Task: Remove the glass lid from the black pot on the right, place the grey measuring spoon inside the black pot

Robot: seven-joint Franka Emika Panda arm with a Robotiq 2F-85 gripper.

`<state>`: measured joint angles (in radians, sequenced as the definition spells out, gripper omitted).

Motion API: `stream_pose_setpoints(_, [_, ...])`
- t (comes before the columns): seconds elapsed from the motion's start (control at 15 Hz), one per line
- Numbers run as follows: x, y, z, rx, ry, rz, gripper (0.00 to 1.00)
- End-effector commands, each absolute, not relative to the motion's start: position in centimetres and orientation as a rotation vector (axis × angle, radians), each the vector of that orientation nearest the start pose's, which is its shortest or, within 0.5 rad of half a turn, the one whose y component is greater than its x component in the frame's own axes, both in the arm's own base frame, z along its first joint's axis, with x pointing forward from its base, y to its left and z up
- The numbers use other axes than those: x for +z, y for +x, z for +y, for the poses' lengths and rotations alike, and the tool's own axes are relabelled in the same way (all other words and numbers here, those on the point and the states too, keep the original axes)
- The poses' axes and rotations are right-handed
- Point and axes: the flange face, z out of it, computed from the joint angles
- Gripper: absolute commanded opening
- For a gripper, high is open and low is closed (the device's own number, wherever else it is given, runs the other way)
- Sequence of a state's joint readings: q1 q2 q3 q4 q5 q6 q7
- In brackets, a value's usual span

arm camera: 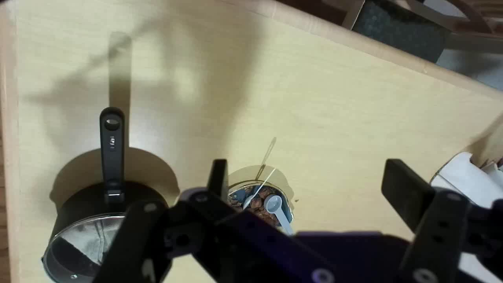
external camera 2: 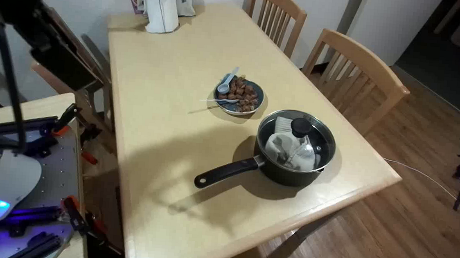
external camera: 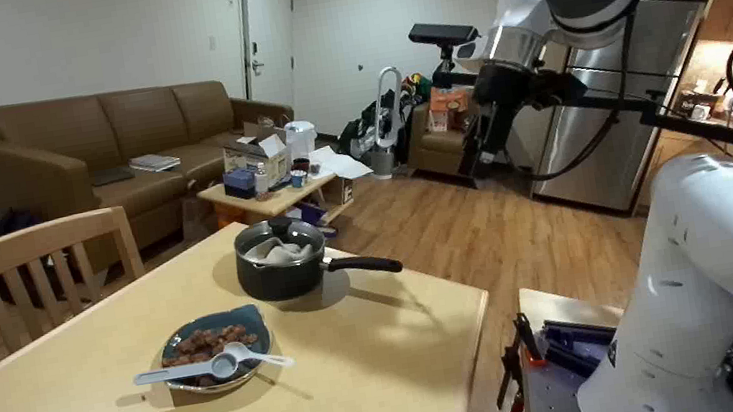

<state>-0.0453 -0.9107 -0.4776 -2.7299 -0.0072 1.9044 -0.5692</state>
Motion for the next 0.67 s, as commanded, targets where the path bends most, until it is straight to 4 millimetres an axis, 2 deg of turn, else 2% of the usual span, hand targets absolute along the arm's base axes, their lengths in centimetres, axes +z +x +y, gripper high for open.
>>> stream_pose_setpoints(0.0, [45.3, 26.4, -14.7, -0.265, -2.799, -0.300, 1.00])
stream_pose_setpoints(0.4, [45.7, 26.5, -14.4, -0.306, -2.760, -0.315, 1.00])
stream_pose_setpoints(0.47, [46.1, 27.4, -14.5, -0.427, -2.737, -0.296, 1.00])
stream_pose_setpoints(0.6, [46.8, 30.4, -15.8, -0.606, -2.742, -0.243, 1.00])
